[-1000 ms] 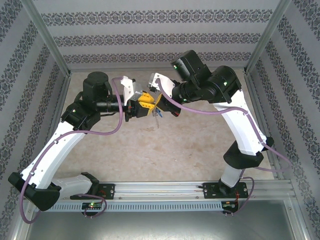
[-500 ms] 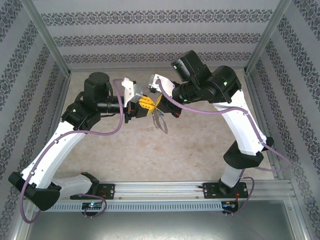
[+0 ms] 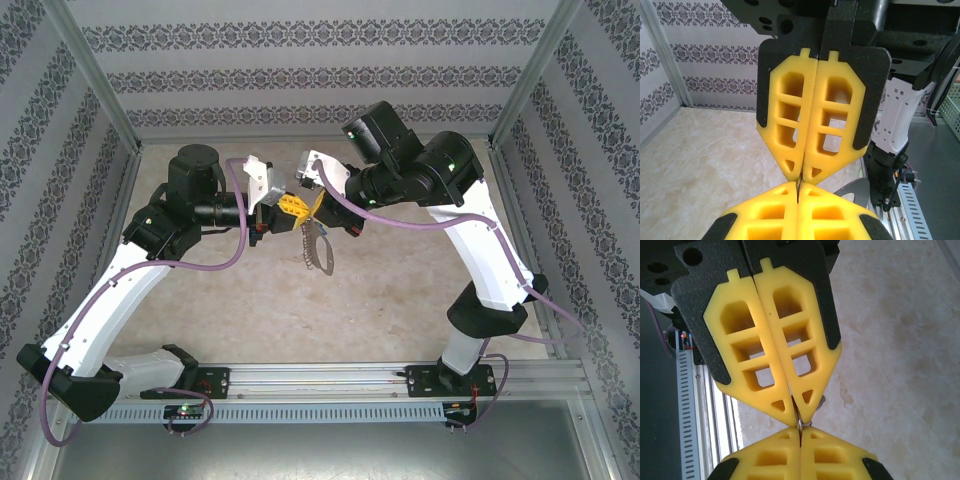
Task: Put the keys on the keyring
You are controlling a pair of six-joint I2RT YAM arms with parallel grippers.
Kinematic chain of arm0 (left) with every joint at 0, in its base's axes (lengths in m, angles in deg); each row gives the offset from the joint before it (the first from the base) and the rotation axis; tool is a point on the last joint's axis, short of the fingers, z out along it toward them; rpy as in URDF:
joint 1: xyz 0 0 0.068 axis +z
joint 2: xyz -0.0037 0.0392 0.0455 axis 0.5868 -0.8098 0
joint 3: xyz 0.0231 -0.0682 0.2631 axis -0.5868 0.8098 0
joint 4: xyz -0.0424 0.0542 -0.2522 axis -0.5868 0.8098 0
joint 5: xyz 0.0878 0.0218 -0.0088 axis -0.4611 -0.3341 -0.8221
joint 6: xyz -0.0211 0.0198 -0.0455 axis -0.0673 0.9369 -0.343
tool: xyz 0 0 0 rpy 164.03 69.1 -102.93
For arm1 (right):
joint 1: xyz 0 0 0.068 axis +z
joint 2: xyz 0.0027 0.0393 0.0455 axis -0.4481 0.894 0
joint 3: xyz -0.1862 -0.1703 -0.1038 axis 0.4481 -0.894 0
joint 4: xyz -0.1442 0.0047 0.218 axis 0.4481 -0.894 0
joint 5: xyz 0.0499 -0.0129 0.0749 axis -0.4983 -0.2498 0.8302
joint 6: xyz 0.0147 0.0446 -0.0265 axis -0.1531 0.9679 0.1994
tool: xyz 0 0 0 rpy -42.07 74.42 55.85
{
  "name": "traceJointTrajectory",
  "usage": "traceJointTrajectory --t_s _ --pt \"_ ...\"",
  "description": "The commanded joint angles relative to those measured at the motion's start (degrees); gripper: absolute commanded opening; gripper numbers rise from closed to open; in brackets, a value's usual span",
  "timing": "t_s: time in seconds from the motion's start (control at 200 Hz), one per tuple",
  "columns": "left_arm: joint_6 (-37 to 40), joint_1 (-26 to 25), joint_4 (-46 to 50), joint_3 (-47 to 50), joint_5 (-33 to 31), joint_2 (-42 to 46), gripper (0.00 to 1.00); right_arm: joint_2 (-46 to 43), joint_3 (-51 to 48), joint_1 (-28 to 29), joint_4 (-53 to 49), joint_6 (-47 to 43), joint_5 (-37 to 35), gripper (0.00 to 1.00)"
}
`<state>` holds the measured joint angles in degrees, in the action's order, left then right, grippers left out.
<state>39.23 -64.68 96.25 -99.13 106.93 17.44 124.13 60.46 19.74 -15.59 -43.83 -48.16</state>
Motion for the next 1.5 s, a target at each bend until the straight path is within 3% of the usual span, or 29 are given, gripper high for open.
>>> traceJointTrajectory --t_s 0.0,0.09,0.195,0.31,0.575,0.759,1.119,1.494 --pt "-1.00 0.19 -3.18 0.77 0.17 -0.45 0.00 -1.14 1.04 1.27 2.49 -1.01 5.47 0.00" --pt "-3.72 0.11 -6.11 1.29 0.55 -0.24 0.00 -1.47 0.43 1.37 2.66 -0.75 5.20 0.00" --pt "-8.46 0.60 -12.16 2.89 2.08 0.56 0.00 -3.10 -2.01 1.36 3.54 0.24 3.40 0.30" --pt "-16.07 1.96 -21.52 5.54 5.22 1.43 0.00 -6.51 -7.72 0.76 6.82 1.50 2.23 0.39" --pt "-24.14 4.73 -30.94 8.60 7.45 2.99 0.00 -15.68 -20.48 -5.40 18.30 9.78 8.02 0.43" --pt "-26.77 5.33 -34.21 9.36 7.96 3.38 0.00 -20.53 -29.79 -6.45 24.61 12.02 9.61 0.44" --pt "-31.24 5.40 -39.84 10.53 8.25 3.64 0.00 -22.53 -38.58 -8.44 32.17 14.85 11.52 0.43" --pt "-31.35 5.55 -39.53 10.81 8.51 4.16 0.00 -29.22 -45.65 -9.77 43.18 17.23 14.98 0.46"
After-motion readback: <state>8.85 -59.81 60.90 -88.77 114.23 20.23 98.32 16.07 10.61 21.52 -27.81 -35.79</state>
